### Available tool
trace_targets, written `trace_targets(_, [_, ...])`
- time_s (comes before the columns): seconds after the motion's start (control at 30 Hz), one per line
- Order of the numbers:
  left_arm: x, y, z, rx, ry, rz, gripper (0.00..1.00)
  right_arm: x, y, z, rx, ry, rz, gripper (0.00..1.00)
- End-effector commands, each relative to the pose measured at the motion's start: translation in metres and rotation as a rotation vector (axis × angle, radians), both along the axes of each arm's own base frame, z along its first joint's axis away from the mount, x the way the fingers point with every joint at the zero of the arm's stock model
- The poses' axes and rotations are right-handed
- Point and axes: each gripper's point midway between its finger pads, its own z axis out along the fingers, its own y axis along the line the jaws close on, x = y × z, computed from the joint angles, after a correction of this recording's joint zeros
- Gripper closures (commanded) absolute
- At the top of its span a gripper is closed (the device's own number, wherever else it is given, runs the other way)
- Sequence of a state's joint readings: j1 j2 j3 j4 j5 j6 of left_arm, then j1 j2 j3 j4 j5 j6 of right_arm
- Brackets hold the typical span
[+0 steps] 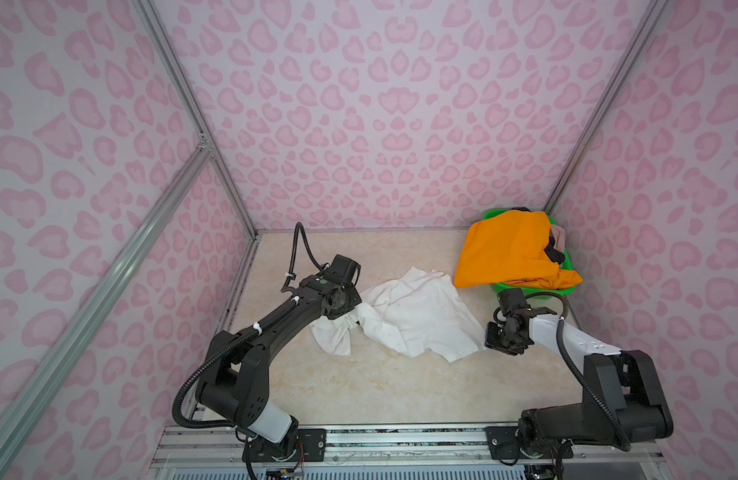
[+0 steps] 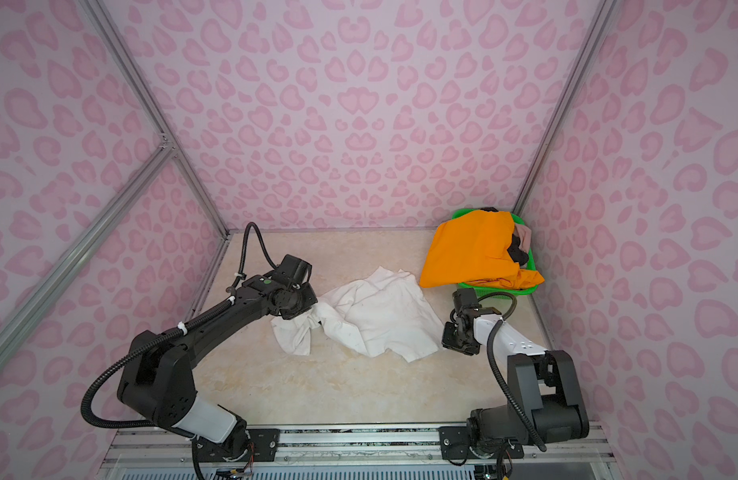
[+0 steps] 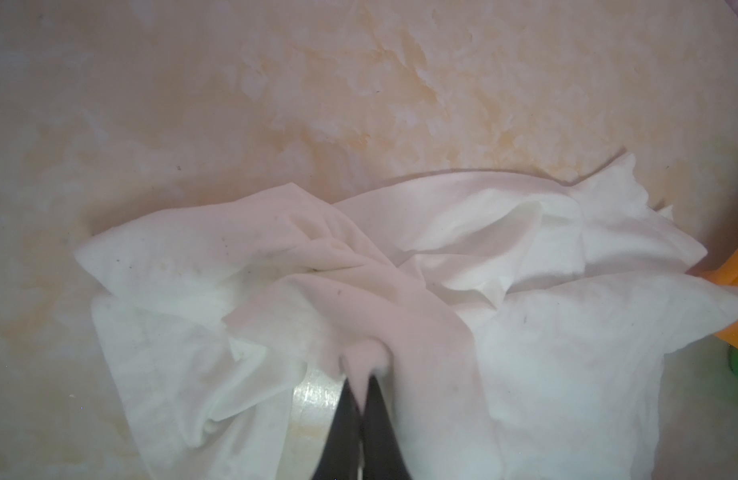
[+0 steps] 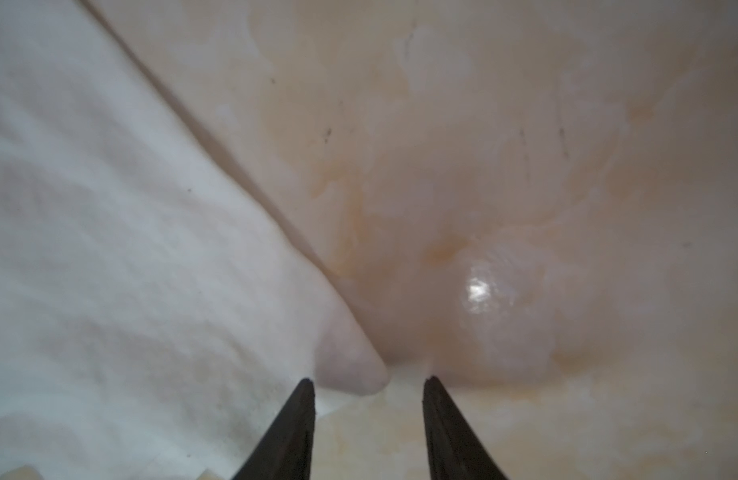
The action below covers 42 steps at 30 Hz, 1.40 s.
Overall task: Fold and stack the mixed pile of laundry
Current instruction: 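Move the right gripper to the shirt edge nearest the basket and grasp it, then lift the shirt with both grippers and stretch it between them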
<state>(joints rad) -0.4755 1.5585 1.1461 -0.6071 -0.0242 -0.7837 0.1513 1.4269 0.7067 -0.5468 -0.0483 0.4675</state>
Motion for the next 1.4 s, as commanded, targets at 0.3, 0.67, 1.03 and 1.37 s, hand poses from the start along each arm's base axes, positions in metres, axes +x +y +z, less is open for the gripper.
trace_targets(0.3, [-0.001, 0.012, 0.007, -0.015, -0.017, -0.002, 0.98, 0.005, 0.011, -0.017, 0.059, 0.025, -0.003, 0.85])
trace_targets(0.67, [-0.006, 0.049, 0.047, -0.023, -0.065, 0.025, 0.98, 0.034, 0.046, 0.086, 0.168, -0.249, 0.219, 1.0])
trace_targets(1.03, [0.004, 0.071, 0.184, -0.081, -0.268, -0.041, 0.98, 0.048, 0.098, 0.307, 0.249, -0.764, 0.5, 1.0])
trace_targets(1.37, [-0.088, 0.091, 0.18, -0.107, -0.148, 0.043, 0.98, -0.026, 0.063, 0.348, 0.144, -0.781, 0.497, 1.0])
